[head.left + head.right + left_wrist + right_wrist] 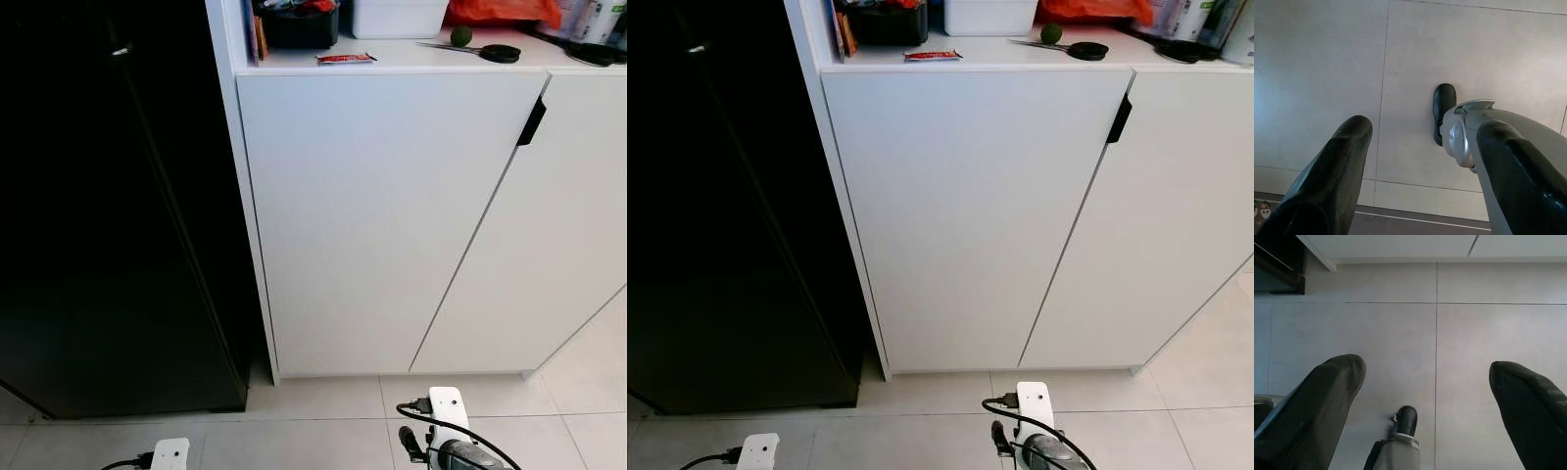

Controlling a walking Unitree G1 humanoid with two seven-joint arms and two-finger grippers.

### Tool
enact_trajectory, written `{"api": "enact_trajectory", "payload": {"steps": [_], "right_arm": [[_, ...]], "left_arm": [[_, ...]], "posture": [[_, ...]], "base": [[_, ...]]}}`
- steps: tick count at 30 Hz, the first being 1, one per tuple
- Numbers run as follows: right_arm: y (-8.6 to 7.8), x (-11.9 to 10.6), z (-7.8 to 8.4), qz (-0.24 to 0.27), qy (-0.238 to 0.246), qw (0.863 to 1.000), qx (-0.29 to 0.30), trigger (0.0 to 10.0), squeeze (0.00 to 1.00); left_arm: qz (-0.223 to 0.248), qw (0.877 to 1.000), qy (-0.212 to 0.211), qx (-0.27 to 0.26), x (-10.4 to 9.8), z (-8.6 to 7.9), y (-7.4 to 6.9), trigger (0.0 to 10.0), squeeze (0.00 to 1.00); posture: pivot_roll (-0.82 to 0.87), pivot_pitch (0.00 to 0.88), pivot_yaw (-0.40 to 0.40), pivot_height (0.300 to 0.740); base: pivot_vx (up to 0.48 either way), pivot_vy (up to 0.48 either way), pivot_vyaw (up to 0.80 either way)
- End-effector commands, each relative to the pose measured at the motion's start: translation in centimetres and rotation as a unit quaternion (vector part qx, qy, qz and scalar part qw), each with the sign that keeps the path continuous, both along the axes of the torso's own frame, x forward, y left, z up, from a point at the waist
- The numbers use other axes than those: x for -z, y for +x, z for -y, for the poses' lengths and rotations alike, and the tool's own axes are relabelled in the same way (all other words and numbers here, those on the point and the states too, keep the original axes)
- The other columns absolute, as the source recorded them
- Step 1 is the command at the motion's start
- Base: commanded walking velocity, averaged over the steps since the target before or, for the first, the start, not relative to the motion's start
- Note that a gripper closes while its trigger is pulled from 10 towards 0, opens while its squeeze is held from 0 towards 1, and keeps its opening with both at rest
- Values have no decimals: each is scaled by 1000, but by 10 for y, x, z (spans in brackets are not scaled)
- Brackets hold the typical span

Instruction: Restocking fridge

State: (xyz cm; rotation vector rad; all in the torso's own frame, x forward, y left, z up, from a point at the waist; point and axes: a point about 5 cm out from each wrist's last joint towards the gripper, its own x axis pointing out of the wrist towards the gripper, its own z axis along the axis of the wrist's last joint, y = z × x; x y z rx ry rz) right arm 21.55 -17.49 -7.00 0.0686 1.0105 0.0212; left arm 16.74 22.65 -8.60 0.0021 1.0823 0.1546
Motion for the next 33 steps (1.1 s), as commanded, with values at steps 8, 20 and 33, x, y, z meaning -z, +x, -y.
{"api": "enact_trajectory", "payload": {"steps": [8, 20, 33], "right_arm": [[2, -1, 0, -4, 3, 1000, 11, 10000, 0], [3, -2, 0, -1, 2, 1000, 5, 10000, 0], [2, -1, 1, 0, 3, 1000, 15, 10000, 0]], "left_arm": [[-4, 1000, 6, 7, 0, -1, 1, 10000, 0], [-6, 1000, 4, 6, -1, -1, 1, 10000, 0], [-9, 1000, 5, 11, 0, 0, 1, 10000, 0]], "posture": [[16, 0, -25, 740], [21, 0, -21, 740], [20, 0, -17, 740]], "base": [[0, 0, 0], [0, 294, 0], [0, 294, 279]]}}
